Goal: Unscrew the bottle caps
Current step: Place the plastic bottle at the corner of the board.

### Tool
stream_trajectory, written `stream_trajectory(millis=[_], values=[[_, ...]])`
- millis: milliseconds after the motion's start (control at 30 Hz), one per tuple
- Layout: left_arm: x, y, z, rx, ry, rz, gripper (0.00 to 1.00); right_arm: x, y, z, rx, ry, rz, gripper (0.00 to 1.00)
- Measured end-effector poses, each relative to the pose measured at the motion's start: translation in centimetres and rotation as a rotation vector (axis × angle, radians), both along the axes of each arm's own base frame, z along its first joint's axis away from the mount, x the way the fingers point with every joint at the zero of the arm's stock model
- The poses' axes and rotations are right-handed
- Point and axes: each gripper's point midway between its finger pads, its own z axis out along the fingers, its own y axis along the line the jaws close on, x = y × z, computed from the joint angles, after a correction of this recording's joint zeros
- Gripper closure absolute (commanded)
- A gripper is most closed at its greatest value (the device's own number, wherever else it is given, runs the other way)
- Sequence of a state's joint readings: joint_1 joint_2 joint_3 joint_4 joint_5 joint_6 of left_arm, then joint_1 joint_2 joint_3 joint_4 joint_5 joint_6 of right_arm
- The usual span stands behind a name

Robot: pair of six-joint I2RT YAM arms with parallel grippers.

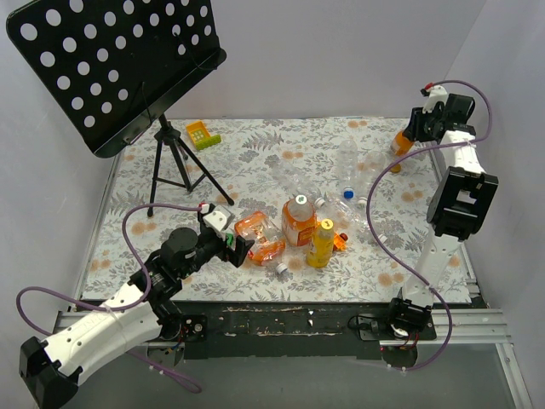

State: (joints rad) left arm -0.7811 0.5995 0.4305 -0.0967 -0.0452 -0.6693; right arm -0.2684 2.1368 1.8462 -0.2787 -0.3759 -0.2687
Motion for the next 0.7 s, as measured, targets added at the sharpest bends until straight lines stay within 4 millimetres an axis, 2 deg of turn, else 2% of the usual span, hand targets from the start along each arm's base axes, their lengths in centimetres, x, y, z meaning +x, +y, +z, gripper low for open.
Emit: stream_trajectory(millis=[100, 267, 600, 700], values=[[0.0, 0.0, -0.1, 0.001, 0.002, 0.000, 0.02, 0.3, -0.1, -0.4, 0.000, 0.002, 0.000, 0.82], [0.0, 0.1, -0.1, 0.002, 0.002, 0.004, 0.02, 0.4, -0.1, -2.4, 0.004, 0.033, 0.004, 0.59], [0.0, 0.1, -0.2, -0.001, 0.004, 0.006, 0.02, 0.6, -0.2, -2.4, -0.009, 0.027, 0.011, 0.25], [-0.1, 0.2, 0.2, -0.016, -0.002, 0.007, 0.02, 0.6, -0.3, -2.3, -0.011, 0.029, 0.009, 0.20]])
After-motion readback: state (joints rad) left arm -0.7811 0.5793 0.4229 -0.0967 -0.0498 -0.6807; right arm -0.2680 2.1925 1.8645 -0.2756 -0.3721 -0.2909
